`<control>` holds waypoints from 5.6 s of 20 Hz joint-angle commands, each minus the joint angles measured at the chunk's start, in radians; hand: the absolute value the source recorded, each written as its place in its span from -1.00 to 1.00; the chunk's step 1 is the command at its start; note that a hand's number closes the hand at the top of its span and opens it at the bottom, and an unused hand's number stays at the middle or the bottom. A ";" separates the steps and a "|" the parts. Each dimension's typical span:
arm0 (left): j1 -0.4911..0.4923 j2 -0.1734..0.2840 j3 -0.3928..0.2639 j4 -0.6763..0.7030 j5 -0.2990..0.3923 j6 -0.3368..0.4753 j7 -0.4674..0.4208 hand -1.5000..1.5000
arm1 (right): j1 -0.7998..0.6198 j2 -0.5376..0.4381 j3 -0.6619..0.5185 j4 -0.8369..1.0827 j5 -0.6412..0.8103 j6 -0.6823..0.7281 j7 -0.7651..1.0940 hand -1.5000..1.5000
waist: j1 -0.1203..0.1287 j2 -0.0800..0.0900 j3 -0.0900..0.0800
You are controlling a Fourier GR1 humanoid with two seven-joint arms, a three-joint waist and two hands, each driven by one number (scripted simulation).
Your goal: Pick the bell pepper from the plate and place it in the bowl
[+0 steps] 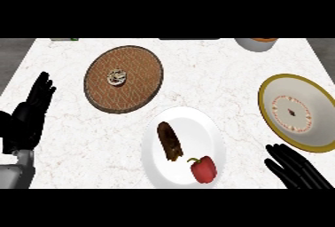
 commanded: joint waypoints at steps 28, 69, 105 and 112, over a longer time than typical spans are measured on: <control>0.025 -0.066 0.034 -0.025 -0.058 -0.045 -0.014 0.00 | -0.687 0.257 0.412 0.319 0.056 0.855 0.940 -1.00 | 0.017 0.002 0.001; -0.006 -0.167 0.159 -0.074 -0.168 -0.160 0.071 0.00 | -0.604 0.447 0.360 0.846 0.541 0.538 0.385 1.00 | 0.017 0.003 0.001; -0.056 -0.174 0.192 -0.009 -0.189 -0.184 0.061 0.00 | -1.192 0.520 -0.287 0.869 0.903 0.237 1.232 1.00 | 0.009 0.001 0.001; -0.010 -0.174 0.205 -0.031 -0.181 -0.205 0.023 0.00 | -1.076 0.407 -0.471 0.821 0.778 0.117 1.047 1.00 | 0.011 0.004 0.001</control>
